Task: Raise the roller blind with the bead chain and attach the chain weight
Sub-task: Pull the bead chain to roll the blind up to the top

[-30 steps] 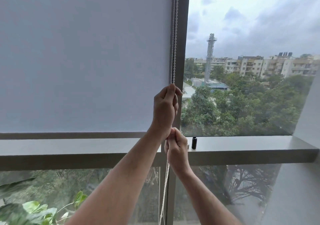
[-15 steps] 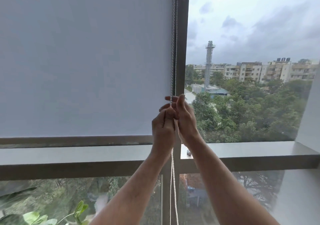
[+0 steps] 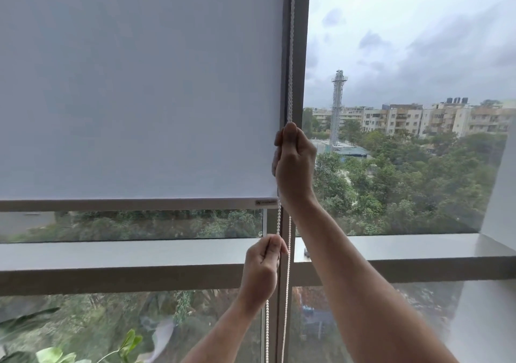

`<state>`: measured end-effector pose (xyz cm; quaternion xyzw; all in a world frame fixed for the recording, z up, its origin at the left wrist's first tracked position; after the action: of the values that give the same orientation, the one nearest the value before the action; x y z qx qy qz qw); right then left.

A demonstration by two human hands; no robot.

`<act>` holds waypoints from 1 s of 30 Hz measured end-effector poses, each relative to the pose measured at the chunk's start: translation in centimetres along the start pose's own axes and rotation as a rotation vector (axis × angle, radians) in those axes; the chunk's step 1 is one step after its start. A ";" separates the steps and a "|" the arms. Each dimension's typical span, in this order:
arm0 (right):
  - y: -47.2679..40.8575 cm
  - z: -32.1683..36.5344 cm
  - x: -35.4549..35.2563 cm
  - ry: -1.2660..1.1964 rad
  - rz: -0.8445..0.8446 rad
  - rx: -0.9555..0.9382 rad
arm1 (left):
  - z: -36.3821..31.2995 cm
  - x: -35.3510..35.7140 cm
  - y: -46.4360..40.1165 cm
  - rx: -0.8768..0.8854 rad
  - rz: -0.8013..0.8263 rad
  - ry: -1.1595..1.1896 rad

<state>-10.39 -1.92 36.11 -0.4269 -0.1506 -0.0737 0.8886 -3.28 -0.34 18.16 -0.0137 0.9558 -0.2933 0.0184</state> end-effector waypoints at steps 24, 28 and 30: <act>9.8 -4.3 -4.8 0.298 0.037 -0.063 | -18.5 1.9 -11.4 0.193 -0.081 0.254; 8.9 -4.2 -4.9 0.144 0.145 0.071 | -18.5 2.0 -10.6 0.337 -0.268 0.070; 8.3 -4.2 -4.8 0.009 0.229 0.163 | -18.7 2.0 -10.4 0.374 -0.308 0.025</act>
<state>-11.89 0.00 25.95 -0.3673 -0.1026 0.0388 0.9236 -5.93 1.41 39.43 -0.1519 0.8717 -0.4645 -0.0363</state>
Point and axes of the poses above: each hand's wrist, its own y-axis away from the middle knuckle, its own x-axis out of the palm, z = x × y, the point moved 3 cm from there along -y, towards the middle knuckle, and after that the axes turned 3 degrees about -y, right-handed, at the moved point
